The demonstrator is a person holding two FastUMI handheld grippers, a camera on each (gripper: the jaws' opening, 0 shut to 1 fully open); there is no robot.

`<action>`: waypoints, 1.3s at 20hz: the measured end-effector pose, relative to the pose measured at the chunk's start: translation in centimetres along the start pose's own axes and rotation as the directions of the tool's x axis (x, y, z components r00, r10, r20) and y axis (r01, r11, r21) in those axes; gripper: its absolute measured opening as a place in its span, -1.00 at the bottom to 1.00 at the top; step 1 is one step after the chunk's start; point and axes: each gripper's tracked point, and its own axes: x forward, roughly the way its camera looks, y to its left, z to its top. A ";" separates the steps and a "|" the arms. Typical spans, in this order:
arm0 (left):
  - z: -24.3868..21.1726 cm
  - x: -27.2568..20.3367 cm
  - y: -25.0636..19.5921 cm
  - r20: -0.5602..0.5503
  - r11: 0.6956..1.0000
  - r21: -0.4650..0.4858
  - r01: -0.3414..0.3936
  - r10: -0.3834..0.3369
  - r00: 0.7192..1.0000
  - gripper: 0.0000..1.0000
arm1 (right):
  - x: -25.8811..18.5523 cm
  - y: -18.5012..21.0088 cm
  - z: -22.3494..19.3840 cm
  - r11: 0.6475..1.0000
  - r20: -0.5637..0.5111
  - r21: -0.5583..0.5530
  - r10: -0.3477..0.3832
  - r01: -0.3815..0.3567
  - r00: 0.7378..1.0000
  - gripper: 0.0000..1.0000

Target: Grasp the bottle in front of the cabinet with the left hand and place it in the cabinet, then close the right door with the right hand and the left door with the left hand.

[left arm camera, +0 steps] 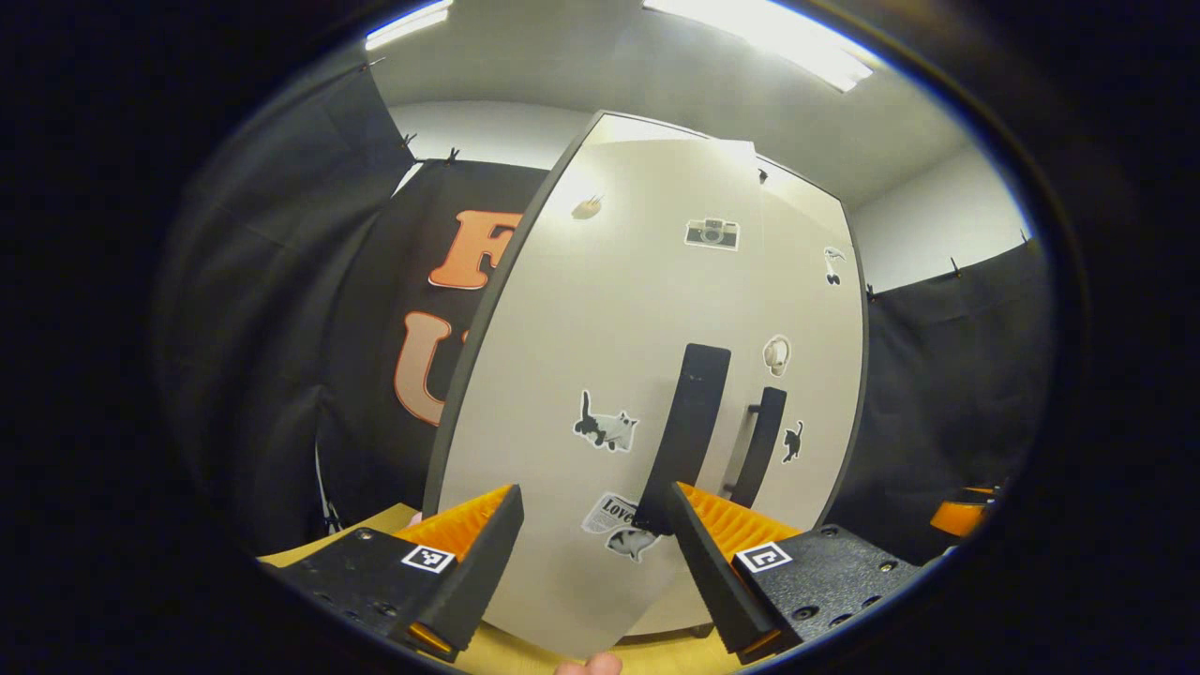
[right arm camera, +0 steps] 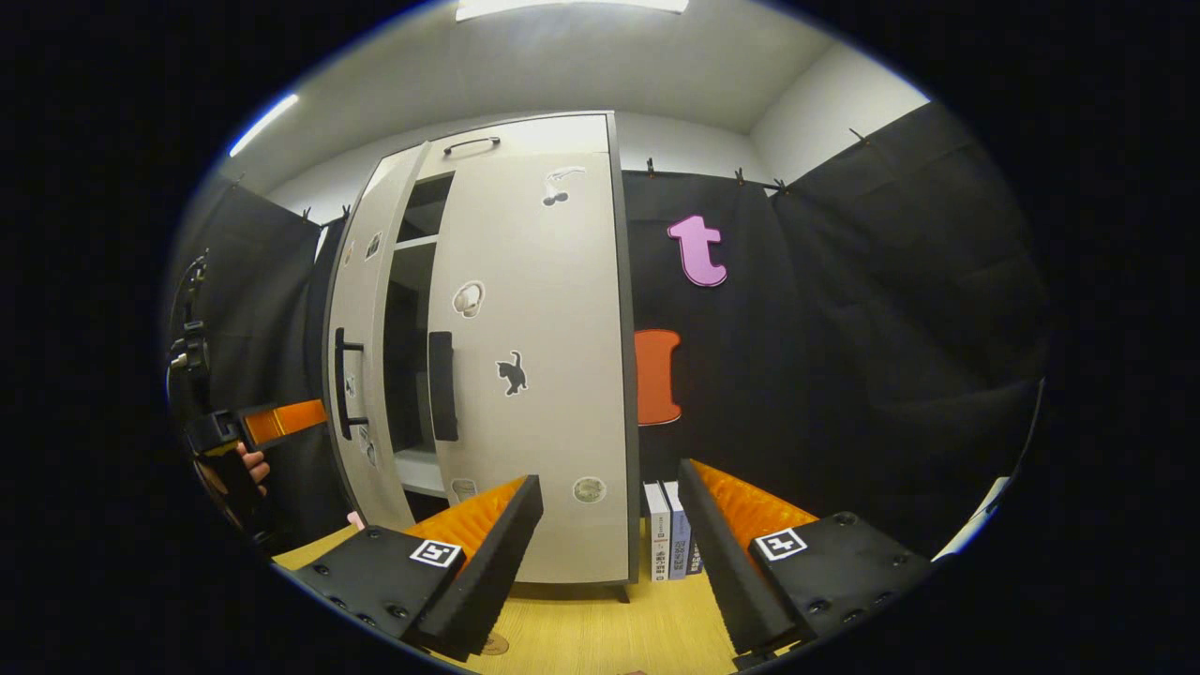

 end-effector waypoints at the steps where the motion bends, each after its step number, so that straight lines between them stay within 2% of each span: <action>1: -0.1 1.0 0.0 0.007 1.000 0.015 -0.007 0.007 1.000 0.87 | -0.1 -0.1 -0.2 1.000 -0.004 0.004 -0.005 0.005 1.000 0.95; 3: -1.0 2.5 -0.8 -0.009 1.000 0.024 0.000 0.000 1.000 0.87 | -0.3 -0.5 -0.5 1.000 -0.014 0.013 -0.012 0.012 1.000 0.95; 4: -1.4 3.5 -1.1 -0.007 1.000 0.023 0.008 -0.007 1.000 0.94 | -0.4 -0.8 -0.6 1.000 -0.016 0.014 -0.019 0.019 1.000 0.95; 6: -2.4 4.5 -1.2 -0.011 1.000 0.009 0.011 -0.011 1.000 0.82 | -0.5 -1.4 -1.1 0.999 -0.022 0.010 -0.037 0.037 0.999 0.95; 7: -2.8 5.1 -1.4 -0.014 1.000 0.001 0.011 -0.011 1.000 0.87 | -0.6 -1.7 -1.4 0.999 -0.025 0.009 -0.047 0.047 0.999 0.95; 14: -4.1 9.0 -2.7 -0.006 1.000 -0.009 0.023 -0.023 1.000 0.88 | -1.6 -3.1 -2.4 0.994 -0.040 0.050 -0.101 0.102 0.994 0.95; 19: -4.6 8.0 -2.6 0.021 1.000 0.005 0.031 -0.031 0.999 0.88 | -2.3 -3.4 -2.4 0.994 -0.042 0.026 -0.108 0.109 0.993 0.95; 24: -5.2 2.8 -3.2 0.004 0.996 -0.048 0.077 -0.077 0.997 0.88 | -2.4 -2.5 -1.9 0.998 -0.027 0.041 -0.054 0.055 0.998 0.95; 26: -5.9 0.2 -2.5 -0.003 0.998 -0.023 0.051 -0.051 0.999 0.88 | -2.5 -1.9 -1.9 0.999 -0.026 0.040 -0.018 0.019 1.000 0.95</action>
